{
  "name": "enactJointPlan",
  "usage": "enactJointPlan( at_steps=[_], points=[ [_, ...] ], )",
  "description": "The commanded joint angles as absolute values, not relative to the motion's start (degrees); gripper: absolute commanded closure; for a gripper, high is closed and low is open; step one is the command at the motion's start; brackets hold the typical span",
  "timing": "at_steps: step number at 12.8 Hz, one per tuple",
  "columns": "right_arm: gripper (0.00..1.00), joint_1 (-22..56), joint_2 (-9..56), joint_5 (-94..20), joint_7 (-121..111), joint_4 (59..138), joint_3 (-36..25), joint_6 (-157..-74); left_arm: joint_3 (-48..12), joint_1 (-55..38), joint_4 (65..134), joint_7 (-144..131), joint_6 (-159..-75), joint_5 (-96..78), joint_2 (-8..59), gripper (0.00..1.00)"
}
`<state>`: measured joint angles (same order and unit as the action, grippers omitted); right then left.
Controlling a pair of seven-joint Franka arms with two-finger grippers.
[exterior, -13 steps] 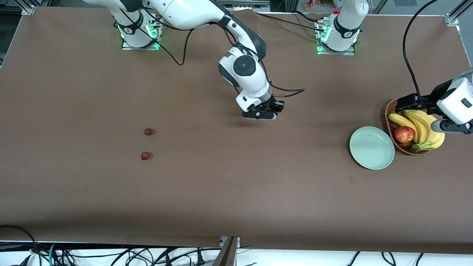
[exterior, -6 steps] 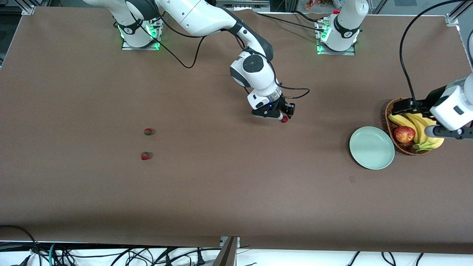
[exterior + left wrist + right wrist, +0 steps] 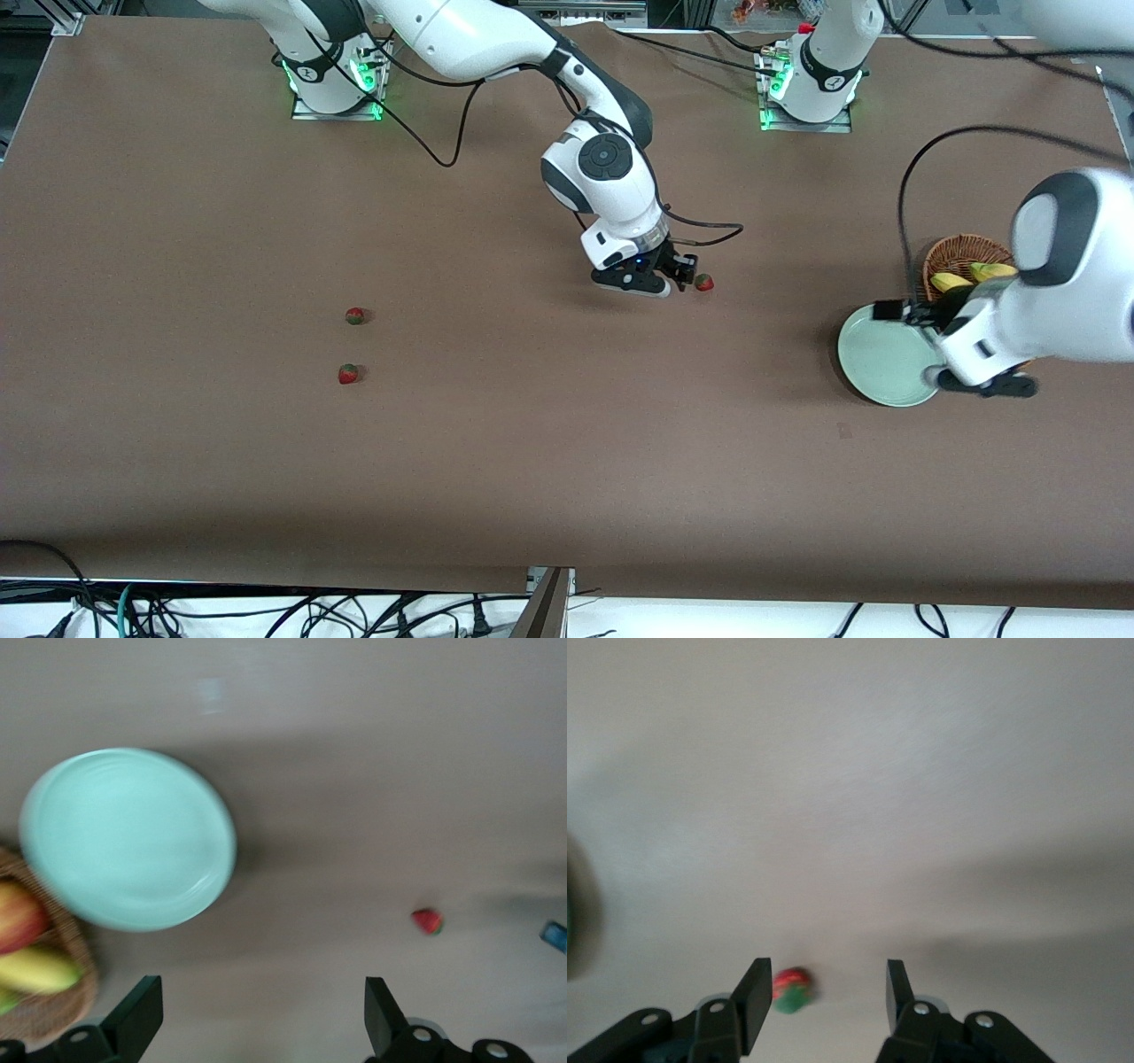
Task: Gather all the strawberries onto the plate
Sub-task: 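Grasp the strawberry with the left gripper while the right gripper returns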
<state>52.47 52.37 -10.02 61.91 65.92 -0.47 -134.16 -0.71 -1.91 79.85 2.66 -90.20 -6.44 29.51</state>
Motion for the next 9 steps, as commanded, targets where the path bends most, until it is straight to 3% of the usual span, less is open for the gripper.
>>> enactJointPlan(
  at_steps=[1,6,9],
  points=[
    [0.37,51.7,45.5,-9.4,52.9,68.4,-4.0,-120.5,-0.5,-5.8,78.1,0.3,-91.9,-8.0,34.3,0.0],
    [0.3,49.7,37.3,-9.9,32.2,74.8,-12.5,-105.6,-0.6,-12.0,79.8,-8.6,-99.2,-8.1,38.6,0.0],
    [0.3,49.7,32.2,-9.9,18.8,84.8,-19.3,-105.3,-0.8,-14.6,85.0,-13.3,-104.6,-8.2,38.2,0.0]
  ],
)
